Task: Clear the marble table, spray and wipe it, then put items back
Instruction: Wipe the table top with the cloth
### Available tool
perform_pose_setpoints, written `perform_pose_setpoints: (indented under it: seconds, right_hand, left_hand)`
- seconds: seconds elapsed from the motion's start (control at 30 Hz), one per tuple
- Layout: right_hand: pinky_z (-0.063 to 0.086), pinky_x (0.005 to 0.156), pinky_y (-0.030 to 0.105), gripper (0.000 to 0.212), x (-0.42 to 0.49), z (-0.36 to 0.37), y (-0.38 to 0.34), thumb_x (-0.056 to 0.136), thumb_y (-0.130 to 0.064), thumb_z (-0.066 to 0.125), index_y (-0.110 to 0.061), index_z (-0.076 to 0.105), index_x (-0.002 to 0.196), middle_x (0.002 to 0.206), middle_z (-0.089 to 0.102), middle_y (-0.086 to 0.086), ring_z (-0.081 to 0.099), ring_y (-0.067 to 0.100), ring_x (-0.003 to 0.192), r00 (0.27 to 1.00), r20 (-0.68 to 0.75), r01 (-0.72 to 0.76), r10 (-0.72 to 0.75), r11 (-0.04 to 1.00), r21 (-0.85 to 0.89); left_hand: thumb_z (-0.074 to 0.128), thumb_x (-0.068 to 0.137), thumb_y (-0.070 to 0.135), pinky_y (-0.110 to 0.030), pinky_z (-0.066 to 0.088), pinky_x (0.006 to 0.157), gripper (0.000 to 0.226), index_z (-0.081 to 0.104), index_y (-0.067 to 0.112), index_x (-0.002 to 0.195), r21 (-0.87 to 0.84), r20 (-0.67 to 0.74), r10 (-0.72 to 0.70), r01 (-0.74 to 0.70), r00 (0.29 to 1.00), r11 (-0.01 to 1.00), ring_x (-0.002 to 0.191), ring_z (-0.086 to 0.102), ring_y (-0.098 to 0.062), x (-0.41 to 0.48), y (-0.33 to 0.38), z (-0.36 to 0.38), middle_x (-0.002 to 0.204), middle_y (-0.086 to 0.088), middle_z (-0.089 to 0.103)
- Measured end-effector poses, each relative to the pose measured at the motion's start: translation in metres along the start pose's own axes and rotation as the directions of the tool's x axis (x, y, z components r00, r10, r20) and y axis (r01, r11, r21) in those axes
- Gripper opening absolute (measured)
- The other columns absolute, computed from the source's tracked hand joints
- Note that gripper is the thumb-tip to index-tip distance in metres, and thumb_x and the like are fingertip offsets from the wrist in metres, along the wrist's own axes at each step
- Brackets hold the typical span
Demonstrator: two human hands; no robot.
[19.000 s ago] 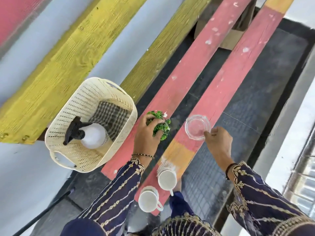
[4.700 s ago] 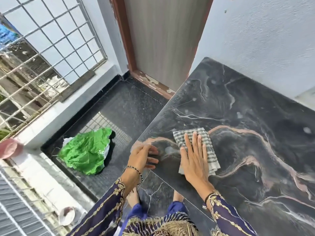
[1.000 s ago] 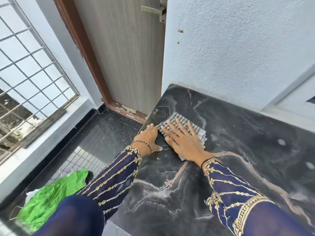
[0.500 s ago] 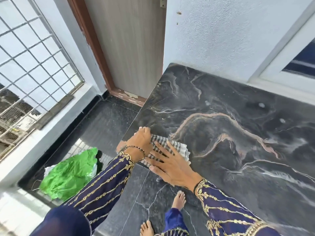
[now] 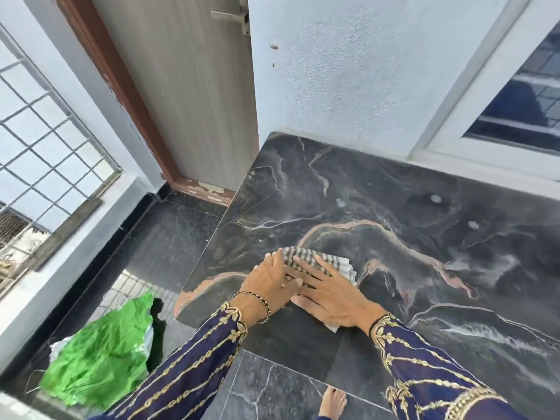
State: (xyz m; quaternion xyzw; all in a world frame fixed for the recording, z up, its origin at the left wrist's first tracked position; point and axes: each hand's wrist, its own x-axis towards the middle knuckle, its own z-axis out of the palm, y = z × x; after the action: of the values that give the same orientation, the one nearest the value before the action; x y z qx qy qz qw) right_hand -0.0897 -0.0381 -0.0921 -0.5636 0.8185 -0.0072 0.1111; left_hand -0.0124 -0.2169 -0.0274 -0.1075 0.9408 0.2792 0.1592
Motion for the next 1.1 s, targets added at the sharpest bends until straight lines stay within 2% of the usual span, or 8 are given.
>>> perform_pose_setpoints:
  seconds: [0.07,0.17,0.33,0.5,0.67,0.8,0.93,1.1]
  right_hand:
    - [-0.010,0.125,0.047,0.050,0.015,-0.007,0.034,0.108,-0.051,0.015,-0.042,0.013,0.158,0.168,0.001,-0.017,-0.012,0.010,0.156,1.000,-0.014,-0.024,0.024,1.000,0.006]
    - [-0.016,0.123,0.043,0.054,0.041,-0.015,0.080,0.106,-0.057,0.008,-0.045,0.007,0.158,0.167,-0.007,-0.021,-0.017,0.008,0.155,0.996,-0.036,-0.076,0.076,0.997,0.005]
    - [-0.015,0.124,0.043,0.052,0.083,-0.028,0.156,0.106,-0.057,0.010,-0.051,-0.001,0.157,0.167,-0.008,-0.022,-0.016,0.008,0.155,0.989,-0.070,-0.129,0.129,0.992,0.005]
    - [-0.008,0.126,0.047,0.052,0.127,-0.042,0.227,0.103,-0.060,0.005,-0.056,-0.006,0.154,0.166,-0.010,-0.023,-0.014,0.010,0.155,0.982,-0.078,-0.175,0.175,0.985,0.001]
    - [-0.011,0.125,0.048,0.051,0.170,-0.057,0.272,0.102,-0.065,0.006,-0.061,-0.006,0.151,0.165,-0.010,-0.026,-0.013,0.008,0.155,0.958,-0.077,-0.272,0.276,0.960,0.061]
    - [-0.012,0.125,0.047,0.054,0.188,-0.065,0.281,0.102,-0.066,0.007,-0.057,-0.005,0.154,0.166,-0.009,-0.023,-0.009,0.007,0.155,0.926,-0.070,-0.362,0.371,0.925,0.113]
    - [-0.011,0.125,0.048,0.057,0.179,-0.066,0.276,0.101,-0.065,0.004,-0.052,-0.006,0.156,0.166,-0.013,-0.021,-0.012,0.009,0.155,0.917,-0.048,-0.388,0.397,0.912,0.133]
    - [-0.014,0.125,0.045,0.069,0.120,-0.061,0.304,0.090,-0.073,-0.009,-0.051,-0.009,0.155,0.165,-0.016,-0.021,-0.015,0.008,0.155,0.906,-0.053,-0.410,0.419,0.903,0.129]
  left_hand:
    - [0.054,0.085,0.060,-0.048,0.022,0.119,0.098,0.006,0.008,0.152,0.062,0.007,0.016,-0.016,1.000,0.998,0.150,0.011,-0.027,0.024,0.003,0.004,0.161,-0.011,0.015]
    - [0.052,0.061,0.087,-0.052,0.010,0.121,0.137,-0.013,0.007,0.151,0.218,0.049,-0.037,0.026,0.998,0.976,0.150,-0.010,-0.028,0.065,0.009,0.001,0.162,-0.011,-0.009]
    - [0.062,0.030,0.093,-0.074,0.000,0.110,0.172,-0.035,0.007,0.142,0.358,0.140,-0.211,0.150,0.967,0.922,0.141,-0.032,-0.041,0.127,0.028,-0.018,0.154,-0.014,-0.036]
    - [0.078,0.039,0.077,-0.086,-0.012,0.088,0.168,-0.041,0.009,0.137,0.456,0.231,-0.361,0.227,0.904,0.860,0.123,-0.044,-0.055,0.155,0.043,-0.011,0.136,-0.028,-0.052]
    - [0.078,0.064,0.059,-0.082,-0.010,0.093,0.144,-0.034,0.015,0.143,0.417,0.091,-0.395,0.325,0.914,0.849,0.132,-0.035,-0.053,0.161,0.048,-0.003,0.147,-0.024,-0.042]
    - [0.072,0.073,0.055,-0.079,-0.020,0.084,0.131,-0.034,0.021,0.141,0.405,0.086,-0.402,0.337,0.911,0.850,0.136,-0.034,-0.049,0.164,0.046,-0.005,0.145,-0.016,-0.045]
    - [0.064,0.084,0.049,-0.079,-0.016,0.090,0.116,-0.034,0.025,0.142,0.403,0.072,-0.410,0.349,0.909,0.846,0.137,-0.033,-0.048,0.163,0.045,-0.004,0.140,-0.013,-0.047]
    - [0.072,0.065,0.067,-0.084,-0.009,0.092,0.140,-0.036,0.021,0.141,0.493,0.148,-0.424,0.305,0.894,0.815,0.134,-0.033,-0.054,0.165,0.045,-0.005,0.138,-0.022,-0.047]
